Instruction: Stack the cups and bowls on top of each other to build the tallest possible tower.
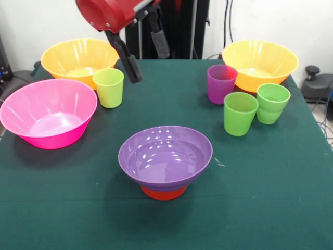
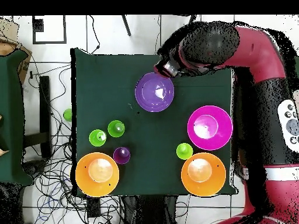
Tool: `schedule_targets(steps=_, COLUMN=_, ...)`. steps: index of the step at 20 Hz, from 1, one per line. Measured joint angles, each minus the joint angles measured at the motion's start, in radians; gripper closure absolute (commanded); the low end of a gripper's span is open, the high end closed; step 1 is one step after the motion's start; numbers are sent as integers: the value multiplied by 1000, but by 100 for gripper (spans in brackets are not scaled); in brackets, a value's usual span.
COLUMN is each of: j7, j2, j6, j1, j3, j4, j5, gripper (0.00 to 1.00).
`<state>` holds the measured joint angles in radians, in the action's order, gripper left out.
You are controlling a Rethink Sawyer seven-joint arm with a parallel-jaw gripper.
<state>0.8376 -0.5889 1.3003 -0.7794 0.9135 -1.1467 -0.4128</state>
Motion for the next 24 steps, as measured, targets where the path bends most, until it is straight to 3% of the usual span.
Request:
schedule_targets(steps=16, j7=0, j2=42, j6=2, j1=5, j3=-3, j4=6, j5=0, gripper=0)
schedule_targets(steps=24, j7=0, j2=47, j6=2, j1=70, j3=-39, j4=19, j5=0, gripper=0)
